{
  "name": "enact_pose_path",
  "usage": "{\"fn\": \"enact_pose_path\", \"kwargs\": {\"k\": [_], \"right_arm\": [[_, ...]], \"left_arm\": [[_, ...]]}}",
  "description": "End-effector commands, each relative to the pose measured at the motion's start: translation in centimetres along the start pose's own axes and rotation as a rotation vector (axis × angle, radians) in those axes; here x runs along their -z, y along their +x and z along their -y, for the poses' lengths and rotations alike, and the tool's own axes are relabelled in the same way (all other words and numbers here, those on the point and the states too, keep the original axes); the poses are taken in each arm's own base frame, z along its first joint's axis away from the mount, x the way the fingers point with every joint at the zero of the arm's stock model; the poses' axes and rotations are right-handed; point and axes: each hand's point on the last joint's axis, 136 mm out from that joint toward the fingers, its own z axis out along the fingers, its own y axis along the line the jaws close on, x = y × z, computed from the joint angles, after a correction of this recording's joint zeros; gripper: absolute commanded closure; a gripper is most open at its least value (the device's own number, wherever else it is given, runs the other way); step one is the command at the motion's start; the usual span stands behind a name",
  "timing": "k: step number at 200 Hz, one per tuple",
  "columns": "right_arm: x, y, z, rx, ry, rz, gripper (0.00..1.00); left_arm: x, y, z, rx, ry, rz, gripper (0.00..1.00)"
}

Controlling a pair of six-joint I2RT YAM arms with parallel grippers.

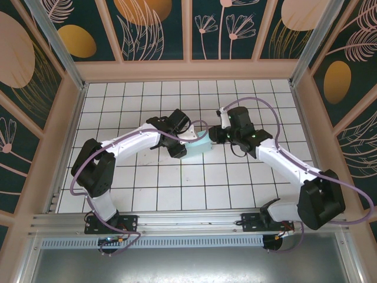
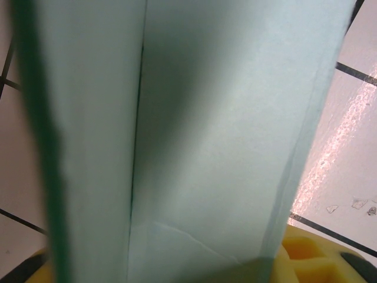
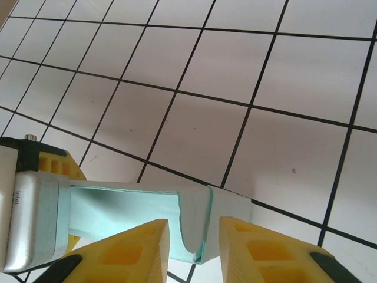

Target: Fold the paper box

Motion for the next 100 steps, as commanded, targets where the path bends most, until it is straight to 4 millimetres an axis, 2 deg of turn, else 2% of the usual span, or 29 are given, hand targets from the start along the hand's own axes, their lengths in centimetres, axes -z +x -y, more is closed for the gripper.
{"fn": "enact_pose_path", "kwargs": {"k": [1, 79, 92, 100], "right_arm": [[-0.4, -0.5, -0.5, 0.025, -0.015, -0.018, 0.75], [-1.4, -0.4, -0.4, 0.032, 0.014, -0.066, 0.98], [-1.4, -0.2, -0.1, 0.03, 0.031, -0.075, 1.0], [-1.5, 0.1, -0.7, 0.04, 0.025, -0.082, 1.0]], "left_arm": [[-2.3, 2.6, -0.8, 0.001, -0.018, -0.111, 0.68], [-2.4, 2.8, -0.8, 0.005, -0.021, -0.119, 0.68], [-2.4, 2.7, -0.8, 0.006, -0.021, -0.119, 0.68], [-2.4, 2.7, -0.8, 0.006, -0.02, -0.118, 0.68]]}}
